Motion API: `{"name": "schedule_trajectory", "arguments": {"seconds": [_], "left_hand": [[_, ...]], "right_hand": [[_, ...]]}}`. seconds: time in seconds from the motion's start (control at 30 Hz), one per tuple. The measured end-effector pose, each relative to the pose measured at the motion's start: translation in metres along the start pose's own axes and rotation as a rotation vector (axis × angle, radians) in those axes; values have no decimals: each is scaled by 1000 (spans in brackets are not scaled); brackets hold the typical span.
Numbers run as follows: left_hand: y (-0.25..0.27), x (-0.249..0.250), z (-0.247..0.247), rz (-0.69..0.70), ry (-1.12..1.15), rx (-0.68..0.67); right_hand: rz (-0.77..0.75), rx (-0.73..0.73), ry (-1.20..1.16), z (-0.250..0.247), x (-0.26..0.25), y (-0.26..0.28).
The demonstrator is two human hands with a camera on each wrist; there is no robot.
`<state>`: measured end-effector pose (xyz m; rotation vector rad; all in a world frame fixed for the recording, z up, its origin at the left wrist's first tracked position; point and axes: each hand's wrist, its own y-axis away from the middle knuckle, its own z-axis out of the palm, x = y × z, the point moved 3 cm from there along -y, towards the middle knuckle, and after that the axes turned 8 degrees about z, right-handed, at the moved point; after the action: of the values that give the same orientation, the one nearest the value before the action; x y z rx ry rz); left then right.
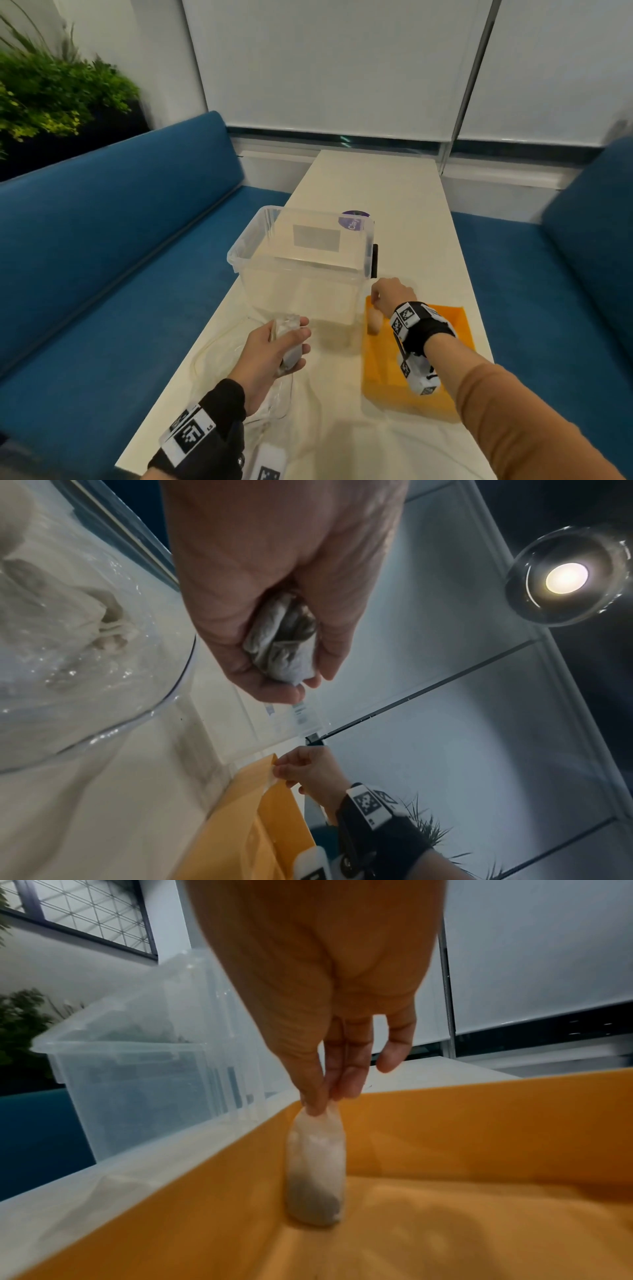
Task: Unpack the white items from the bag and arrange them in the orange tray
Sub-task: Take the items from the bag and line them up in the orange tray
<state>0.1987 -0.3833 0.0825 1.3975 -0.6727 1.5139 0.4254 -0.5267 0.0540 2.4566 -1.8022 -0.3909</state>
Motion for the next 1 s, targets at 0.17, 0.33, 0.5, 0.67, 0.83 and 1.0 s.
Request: {"name": "schedule_trajectory", "arguments": {"seconds": [0.17,0.33,0.5,0.67,0.83,1.0], "left_hand": [[-5,-6,-3,-26,-5,9],[-12,-11,5,-64,4,-9],[-15,-12,21,-163,130,-69],[-21,-13,32,-298,328,-97],[-23,-12,44,-338,331,-161],[-21,-8,54,-379,377,-226]], "right_hand": [[51,49,-31,3,0,-9],[61,69,-112,1,3,-8],[80,97,-175,-15,16,2],[-125,85,-321,-43,4,44],[-400,-110,-436,-57,-34,101],[-410,-143,-450,-51,-38,112]]}}
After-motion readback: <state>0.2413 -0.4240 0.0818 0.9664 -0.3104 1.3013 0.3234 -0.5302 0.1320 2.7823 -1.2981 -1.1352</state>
